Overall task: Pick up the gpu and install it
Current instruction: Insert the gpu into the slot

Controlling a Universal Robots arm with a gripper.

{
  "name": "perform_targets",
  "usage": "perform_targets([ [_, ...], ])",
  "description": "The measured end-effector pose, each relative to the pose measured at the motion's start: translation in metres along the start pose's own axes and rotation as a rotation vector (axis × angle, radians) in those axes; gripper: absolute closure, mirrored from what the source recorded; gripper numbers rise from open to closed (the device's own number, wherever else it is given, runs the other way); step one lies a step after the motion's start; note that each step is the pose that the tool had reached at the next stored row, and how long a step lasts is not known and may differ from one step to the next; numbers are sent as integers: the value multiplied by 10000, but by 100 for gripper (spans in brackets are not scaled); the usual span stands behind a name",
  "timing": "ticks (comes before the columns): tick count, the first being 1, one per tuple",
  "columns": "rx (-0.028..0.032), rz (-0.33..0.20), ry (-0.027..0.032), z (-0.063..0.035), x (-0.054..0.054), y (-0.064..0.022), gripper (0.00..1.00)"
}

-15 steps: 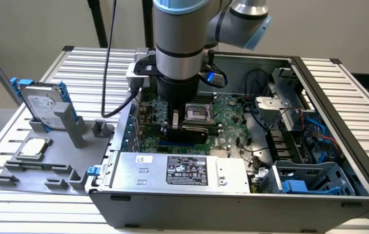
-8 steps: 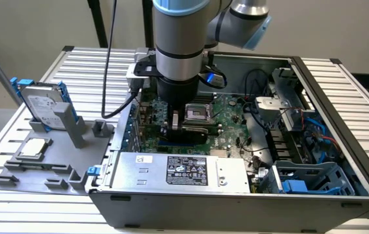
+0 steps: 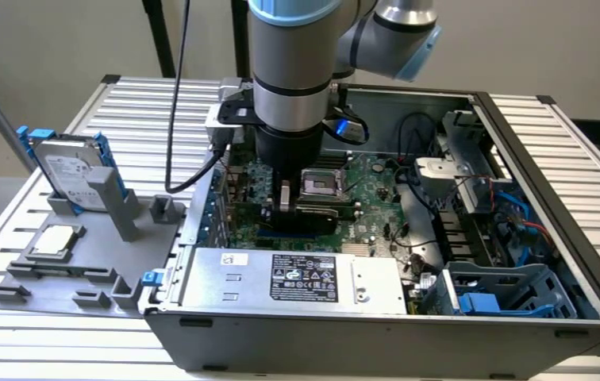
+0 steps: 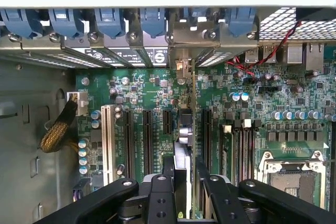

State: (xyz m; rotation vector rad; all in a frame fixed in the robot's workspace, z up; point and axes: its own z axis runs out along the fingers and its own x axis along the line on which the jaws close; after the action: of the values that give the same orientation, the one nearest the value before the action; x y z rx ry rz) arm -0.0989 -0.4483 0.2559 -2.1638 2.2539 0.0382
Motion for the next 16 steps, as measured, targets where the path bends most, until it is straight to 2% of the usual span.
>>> perform_targets([
  [16, -35, 1, -2, -17, -10, 18, 73],
])
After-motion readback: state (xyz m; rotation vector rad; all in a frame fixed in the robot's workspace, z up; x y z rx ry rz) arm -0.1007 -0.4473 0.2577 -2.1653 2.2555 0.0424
